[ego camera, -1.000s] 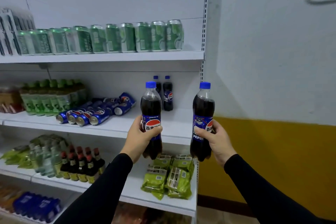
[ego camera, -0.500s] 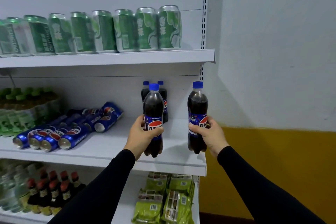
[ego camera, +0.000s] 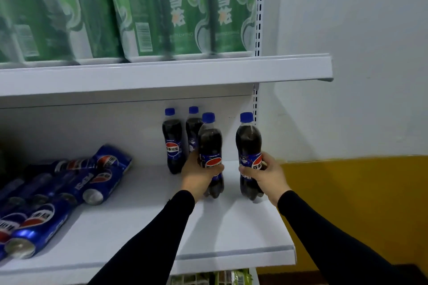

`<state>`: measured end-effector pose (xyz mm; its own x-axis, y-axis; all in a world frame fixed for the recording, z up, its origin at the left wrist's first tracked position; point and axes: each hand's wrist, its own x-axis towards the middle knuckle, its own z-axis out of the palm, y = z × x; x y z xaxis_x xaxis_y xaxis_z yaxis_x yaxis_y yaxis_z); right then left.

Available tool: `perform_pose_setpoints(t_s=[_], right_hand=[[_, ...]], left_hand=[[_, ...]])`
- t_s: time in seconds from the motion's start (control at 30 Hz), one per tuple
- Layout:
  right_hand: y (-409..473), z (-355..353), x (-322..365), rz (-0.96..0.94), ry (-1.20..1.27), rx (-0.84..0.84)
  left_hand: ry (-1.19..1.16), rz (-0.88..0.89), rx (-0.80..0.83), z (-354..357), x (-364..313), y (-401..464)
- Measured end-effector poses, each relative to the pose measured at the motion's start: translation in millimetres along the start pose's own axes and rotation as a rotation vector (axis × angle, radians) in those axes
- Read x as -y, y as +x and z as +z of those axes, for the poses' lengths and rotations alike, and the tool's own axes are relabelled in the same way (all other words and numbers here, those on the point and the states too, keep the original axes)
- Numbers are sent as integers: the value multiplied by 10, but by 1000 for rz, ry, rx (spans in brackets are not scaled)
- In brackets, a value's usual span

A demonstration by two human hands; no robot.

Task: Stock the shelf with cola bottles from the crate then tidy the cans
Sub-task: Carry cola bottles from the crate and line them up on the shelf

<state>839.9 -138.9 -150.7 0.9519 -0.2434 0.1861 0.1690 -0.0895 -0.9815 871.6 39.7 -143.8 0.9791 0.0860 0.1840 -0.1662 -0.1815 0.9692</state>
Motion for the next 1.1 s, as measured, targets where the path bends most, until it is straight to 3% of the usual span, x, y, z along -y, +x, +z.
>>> perform_pose_setpoints(t_s=[0.27, 0.53, 0.83, 0.97, 1.1], right_hand=[[368, 280, -200, 19, 79, -76], [627, 252, -406, -17, 20, -35], [621, 180, -460, -126, -180, 23], [589, 95, -561, -78, -329, 69], [600, 58, -600, -57, -366, 56]], left_hand=[[45, 46, 70, 53, 191, 463], [34, 30, 52, 227, 278, 564], [166, 20, 79, 236, 385, 512], [355, 16, 62, 216, 522, 462], [367, 4, -11, 311, 557, 445]])
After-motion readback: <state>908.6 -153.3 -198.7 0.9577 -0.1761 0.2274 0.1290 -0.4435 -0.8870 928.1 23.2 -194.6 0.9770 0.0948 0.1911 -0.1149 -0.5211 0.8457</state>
